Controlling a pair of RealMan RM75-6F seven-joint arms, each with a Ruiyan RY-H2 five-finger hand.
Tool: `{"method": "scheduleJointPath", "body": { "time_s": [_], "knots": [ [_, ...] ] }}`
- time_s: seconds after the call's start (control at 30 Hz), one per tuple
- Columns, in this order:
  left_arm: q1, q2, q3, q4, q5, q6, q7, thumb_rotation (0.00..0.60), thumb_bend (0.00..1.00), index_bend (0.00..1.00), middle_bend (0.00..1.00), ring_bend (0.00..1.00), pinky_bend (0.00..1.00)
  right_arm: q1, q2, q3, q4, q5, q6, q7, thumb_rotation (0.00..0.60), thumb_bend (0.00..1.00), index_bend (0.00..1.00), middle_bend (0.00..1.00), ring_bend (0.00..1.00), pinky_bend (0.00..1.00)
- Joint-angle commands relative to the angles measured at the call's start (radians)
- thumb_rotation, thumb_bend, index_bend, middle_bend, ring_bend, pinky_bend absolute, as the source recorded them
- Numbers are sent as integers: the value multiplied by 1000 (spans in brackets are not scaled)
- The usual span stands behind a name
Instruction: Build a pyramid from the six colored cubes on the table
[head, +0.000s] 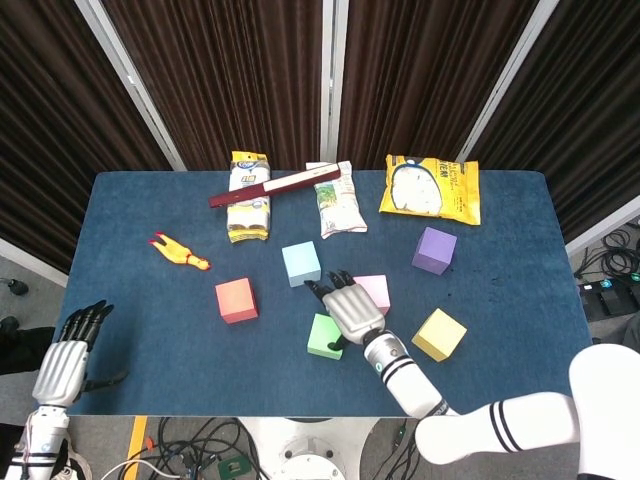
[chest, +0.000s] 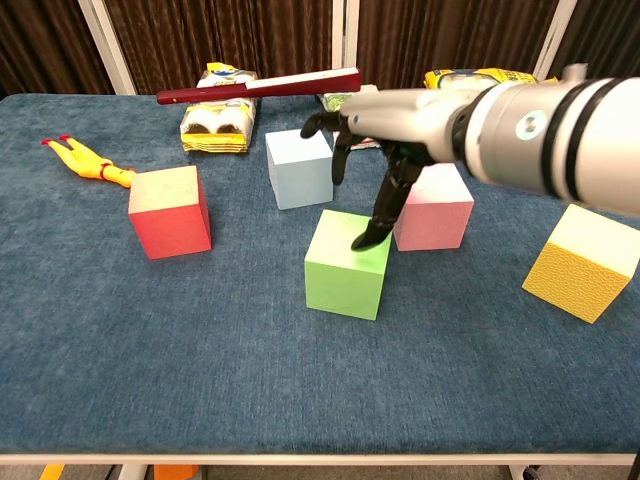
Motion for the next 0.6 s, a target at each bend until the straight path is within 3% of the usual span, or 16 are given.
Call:
{"method": "scheduleJointPath", "body": {
  "time_s": [0.03,0.33,0.6],
  "knots": [
    [2,1,0,4,-1,2,-8,600,0,86,29,0,37,16,-29,9,9,30,25,-22,600,0,0,286,0,0],
    [8,5,0,9,3,13,-20,600,0,86,29,0,37,17,-32,26,-41,43,64,-34,600,0,0,304,0,0],
    [7,5,0,4,8,15,-12,600,0,86,29,0,37,12,-42,3,-73,47,111,-69,600,0,0,305,0,0]
  ]
}}
